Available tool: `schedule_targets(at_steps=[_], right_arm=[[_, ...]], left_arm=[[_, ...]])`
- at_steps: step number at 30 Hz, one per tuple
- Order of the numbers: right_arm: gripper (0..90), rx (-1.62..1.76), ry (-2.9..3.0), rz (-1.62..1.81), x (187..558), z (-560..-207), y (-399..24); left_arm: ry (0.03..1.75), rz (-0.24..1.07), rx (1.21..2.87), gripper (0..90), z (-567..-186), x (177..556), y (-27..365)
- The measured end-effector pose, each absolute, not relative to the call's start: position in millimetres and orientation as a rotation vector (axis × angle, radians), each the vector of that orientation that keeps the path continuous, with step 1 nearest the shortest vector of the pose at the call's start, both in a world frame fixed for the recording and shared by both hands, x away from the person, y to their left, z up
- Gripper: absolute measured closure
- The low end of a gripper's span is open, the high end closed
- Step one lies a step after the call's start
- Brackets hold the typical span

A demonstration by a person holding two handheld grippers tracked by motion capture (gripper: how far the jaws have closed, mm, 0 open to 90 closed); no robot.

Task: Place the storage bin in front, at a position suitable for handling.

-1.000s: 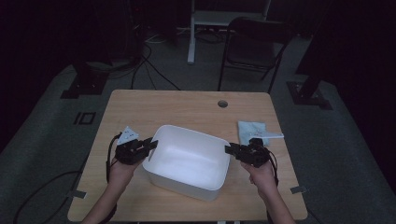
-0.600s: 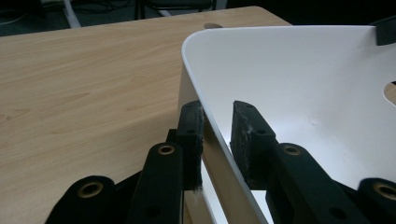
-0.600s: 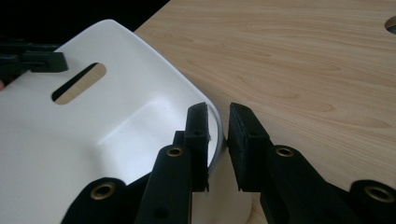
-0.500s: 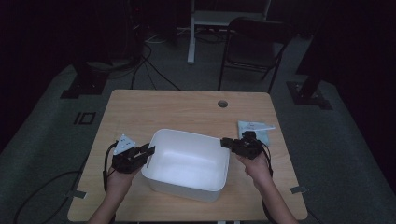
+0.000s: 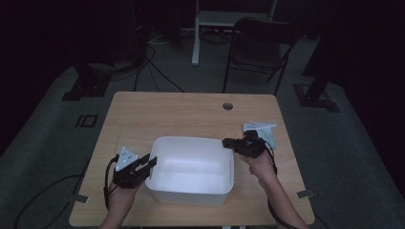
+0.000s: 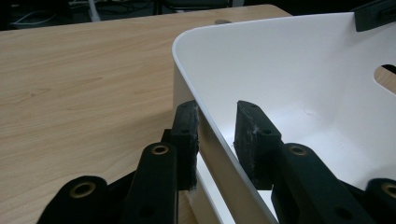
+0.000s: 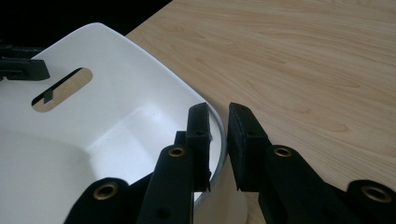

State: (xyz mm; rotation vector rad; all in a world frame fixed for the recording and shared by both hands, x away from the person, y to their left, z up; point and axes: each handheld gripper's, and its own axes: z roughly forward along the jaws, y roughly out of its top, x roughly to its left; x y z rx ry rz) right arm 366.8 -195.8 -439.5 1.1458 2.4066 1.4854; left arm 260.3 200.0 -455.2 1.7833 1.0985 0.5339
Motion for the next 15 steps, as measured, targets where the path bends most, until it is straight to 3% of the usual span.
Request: schedule_targets(at_steps=[7, 9, 15], right_arm=[[61.3, 1.181, 2.394, 1.529, 360, -435, -204], [55.0, 1.204, 2.373, 1.536, 352, -433, -209], [50.7, 1.261, 2.378, 1.556, 335, -440, -213]], left_arm=[[1.059, 0.456, 1.783, 65.6, -452, 273, 208], [1.046, 0.45, 1.77, 58.9, -447, 275, 211], [1.01, 0.421, 1.774, 56.4, -442, 295, 213]])
